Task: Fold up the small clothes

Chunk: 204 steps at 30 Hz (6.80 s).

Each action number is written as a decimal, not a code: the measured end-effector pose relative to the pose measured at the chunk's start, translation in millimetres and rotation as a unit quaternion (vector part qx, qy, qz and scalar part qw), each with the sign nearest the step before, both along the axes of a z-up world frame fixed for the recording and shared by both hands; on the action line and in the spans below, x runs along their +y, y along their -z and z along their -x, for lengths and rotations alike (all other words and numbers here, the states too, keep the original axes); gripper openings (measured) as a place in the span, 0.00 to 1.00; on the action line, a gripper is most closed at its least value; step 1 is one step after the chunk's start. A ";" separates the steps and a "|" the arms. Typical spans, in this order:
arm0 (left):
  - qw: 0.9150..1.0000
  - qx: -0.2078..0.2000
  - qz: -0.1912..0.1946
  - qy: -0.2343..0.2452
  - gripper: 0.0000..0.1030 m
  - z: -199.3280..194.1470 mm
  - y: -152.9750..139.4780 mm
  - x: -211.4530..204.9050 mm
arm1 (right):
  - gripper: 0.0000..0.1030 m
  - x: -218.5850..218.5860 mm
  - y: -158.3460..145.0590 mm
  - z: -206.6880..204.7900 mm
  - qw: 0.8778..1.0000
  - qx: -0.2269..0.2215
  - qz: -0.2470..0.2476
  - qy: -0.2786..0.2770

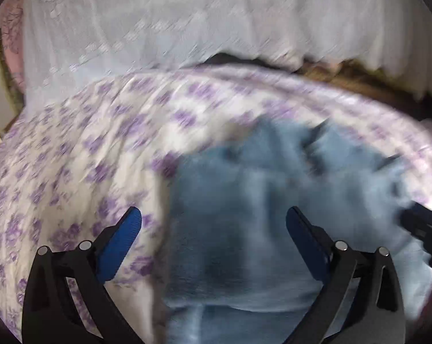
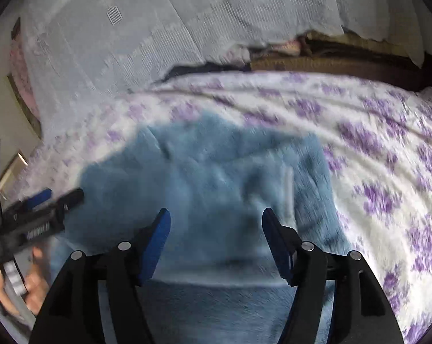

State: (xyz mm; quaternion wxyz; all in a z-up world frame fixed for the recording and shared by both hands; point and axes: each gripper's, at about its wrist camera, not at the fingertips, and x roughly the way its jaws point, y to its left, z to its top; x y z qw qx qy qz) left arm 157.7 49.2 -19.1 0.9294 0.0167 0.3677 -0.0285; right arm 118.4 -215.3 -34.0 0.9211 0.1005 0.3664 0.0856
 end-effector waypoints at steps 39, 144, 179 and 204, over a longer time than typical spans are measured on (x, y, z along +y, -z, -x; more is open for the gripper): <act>0.990 0.112 0.079 0.043 0.96 109.0 50.3 49.9 | 0.84 -66.2 31.0 104.2 0.998 0.019 -0.038 0.037; 0.967 0.042 0.213 0.133 0.11 82.6 -49.8 54.3 | 0.19 -105.5 -35.2 83.0 0.939 -0.030 -0.342 -0.015; 0.970 0.029 0.214 0.112 0.80 -16.5 -33.2 67.5 | 0.66 -94.7 -41.3 -20.4 0.970 -0.036 -0.237 -0.044; 0.995 0.038 0.092 0.027 0.95 -66.0 17.0 21.6 | 0.65 -32.3 -5.9 -62.0 0.996 -0.060 -0.063 0.007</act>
